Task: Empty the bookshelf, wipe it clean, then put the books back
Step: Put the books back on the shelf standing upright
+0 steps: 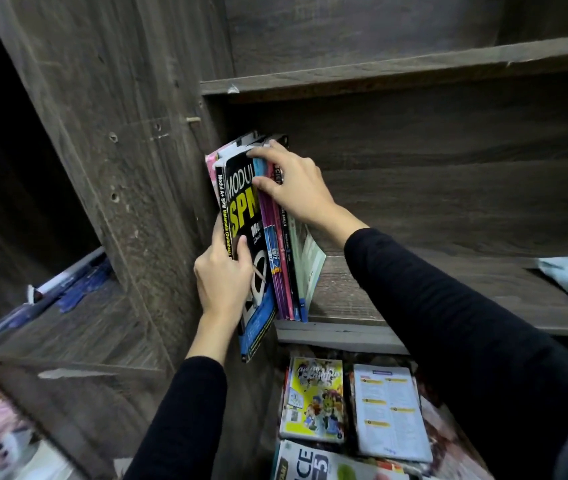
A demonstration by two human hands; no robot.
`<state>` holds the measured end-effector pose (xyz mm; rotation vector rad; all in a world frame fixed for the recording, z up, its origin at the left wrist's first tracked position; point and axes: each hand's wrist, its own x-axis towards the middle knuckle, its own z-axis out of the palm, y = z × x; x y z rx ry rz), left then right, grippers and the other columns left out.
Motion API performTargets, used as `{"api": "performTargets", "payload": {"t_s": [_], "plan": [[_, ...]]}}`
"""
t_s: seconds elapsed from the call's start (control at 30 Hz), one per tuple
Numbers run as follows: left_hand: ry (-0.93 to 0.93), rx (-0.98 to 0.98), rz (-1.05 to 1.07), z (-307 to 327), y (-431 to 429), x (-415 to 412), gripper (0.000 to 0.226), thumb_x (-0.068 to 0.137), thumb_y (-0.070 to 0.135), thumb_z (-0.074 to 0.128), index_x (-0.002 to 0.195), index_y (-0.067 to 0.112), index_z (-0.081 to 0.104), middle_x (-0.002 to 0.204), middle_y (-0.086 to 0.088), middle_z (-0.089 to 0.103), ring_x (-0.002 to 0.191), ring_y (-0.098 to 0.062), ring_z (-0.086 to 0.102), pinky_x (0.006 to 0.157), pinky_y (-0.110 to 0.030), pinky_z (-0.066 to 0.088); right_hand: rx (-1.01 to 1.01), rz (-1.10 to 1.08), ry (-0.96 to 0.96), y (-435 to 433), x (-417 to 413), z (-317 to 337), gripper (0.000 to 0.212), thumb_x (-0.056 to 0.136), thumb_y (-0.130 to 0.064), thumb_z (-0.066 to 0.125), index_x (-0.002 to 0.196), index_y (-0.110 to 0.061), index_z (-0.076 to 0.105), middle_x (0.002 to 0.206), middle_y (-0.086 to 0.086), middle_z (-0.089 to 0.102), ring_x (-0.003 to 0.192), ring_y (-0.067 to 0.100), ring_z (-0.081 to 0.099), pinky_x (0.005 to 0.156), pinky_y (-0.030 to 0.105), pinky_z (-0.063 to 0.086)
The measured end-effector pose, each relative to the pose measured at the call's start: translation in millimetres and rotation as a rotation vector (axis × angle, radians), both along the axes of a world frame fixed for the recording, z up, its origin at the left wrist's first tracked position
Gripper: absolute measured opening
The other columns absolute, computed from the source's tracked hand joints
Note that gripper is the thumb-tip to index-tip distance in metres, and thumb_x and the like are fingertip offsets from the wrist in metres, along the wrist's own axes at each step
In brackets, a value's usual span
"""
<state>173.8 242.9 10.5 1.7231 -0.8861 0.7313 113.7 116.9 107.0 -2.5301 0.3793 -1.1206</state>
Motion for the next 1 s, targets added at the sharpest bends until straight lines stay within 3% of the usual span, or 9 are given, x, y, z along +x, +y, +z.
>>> {"api": "performTargets", "payload": {"t_s": [0.17, 0.37, 0.5, 0.57, 0.63, 0.73, 0.83, 1.0], "plan": [[0.071, -0.086, -0.052, -7, -7, 3, 0.042, 0.089, 0.015, 0.058, 0.129, 0.001, 0.055, 0.096, -0.017, 0.072, 0.073, -0.035, 0.069, 0.068, -0.036, 0.052, -0.030, -0.042, -0.028, 6, 18, -3, 0.038, 0.088, -0.030, 0.060, 0.126, -0.029, 0.056, 0.141, 0.007, 0.049, 0.116, 0.032, 0.057, 0.096, 0.045, 0.045], [0.121, -0.127, -0.049, -13, -26, 6, 0.052, 0.090, 0.034, 0.048, 0.126, -0.002, 0.056, 0.103, -0.019, 0.068, 0.086, -0.035, 0.067, 0.076, -0.040, 0.054, -0.040, -0.015, -0.038, -2, 16, -5, 0.040, 0.089, -0.028, 0.061, 0.128, -0.029, 0.055, 0.142, 0.007, 0.048, 0.123, 0.029, 0.052, 0.101, 0.046, 0.040], [0.192, -0.114, 0.001, -6, -30, -1, 0.076, 0.087, 0.060, 0.034, 0.129, -0.002, 0.050, 0.119, -0.018, 0.060, 0.099, -0.037, 0.060, 0.078, -0.037, 0.046, -0.049, 0.005, -0.032, 0, 14, -3, 0.043, 0.088, -0.030, 0.062, 0.130, -0.029, 0.053, 0.141, 0.005, 0.048, 0.121, 0.028, 0.053, 0.099, 0.046, 0.041], [0.255, -0.093, -0.062, -8, -26, 0, 0.084, 0.081, 0.065, 0.028, 0.133, 0.001, 0.044, 0.131, -0.014, 0.053, 0.113, -0.030, 0.054, 0.086, -0.026, 0.038, -0.018, 0.029, -0.031, 2, 11, -4, 0.050, 0.088, -0.028, 0.064, 0.135, -0.025, 0.048, 0.139, 0.002, 0.051, 0.118, 0.026, 0.055, 0.099, 0.045, 0.042], [0.252, -0.112, -0.152, -18, -18, 0, 0.085, 0.082, 0.067, 0.026, 0.135, 0.002, 0.042, 0.133, -0.005, 0.048, 0.116, -0.011, 0.045, 0.090, -0.005, 0.025, 0.092, 0.067, -0.055, 2, 8, -9, 0.062, 0.085, -0.027, 0.069, 0.140, -0.024, 0.041, 0.132, 0.004, 0.057, 0.115, 0.025, 0.057, 0.099, 0.044, 0.042], [0.185, -0.110, -0.203, -47, -5, -4, 0.064, 0.098, 0.048, 0.032, 0.131, -0.005, 0.047, 0.124, -0.005, 0.049, 0.111, 0.007, 0.036, 0.092, 0.005, 0.020, 0.334, 0.141, -0.141, -2, 1, -20, 0.074, 0.081, -0.027, 0.075, 0.143, -0.023, 0.035, 0.135, 0.009, 0.054, 0.123, 0.023, 0.052, 0.105, 0.040, 0.040], [0.156, -0.078, -0.187, -71, 0, -3, 0.039, 0.097, 0.014, 0.045, 0.127, -0.008, 0.052, 0.118, -0.017, 0.056, 0.109, 0.003, 0.042, 0.096, 0.001, 0.025, 0.459, 0.162, -0.146, -4, -8, -39, 0.071, 0.080, -0.028, 0.075, 0.141, -0.018, 0.039, 0.140, 0.008, 0.049, 0.127, 0.021, 0.047, 0.109, 0.042, 0.037], [0.152, -0.159, -0.132, -69, -5, -2, 0.028, 0.088, 0.001, 0.055, 0.114, -0.005, 0.063, 0.105, -0.006, 0.061, 0.097, 0.000, 0.052, 0.089, 0.000, 0.033, 0.477, 0.162, -0.084, -5, -12, -64, 0.074, 0.085, -0.035, 0.069, 0.147, -0.033, 0.028, 0.135, 0.007, 0.053, 0.123, 0.013, 0.048, 0.105, 0.033, 0.037]]}}
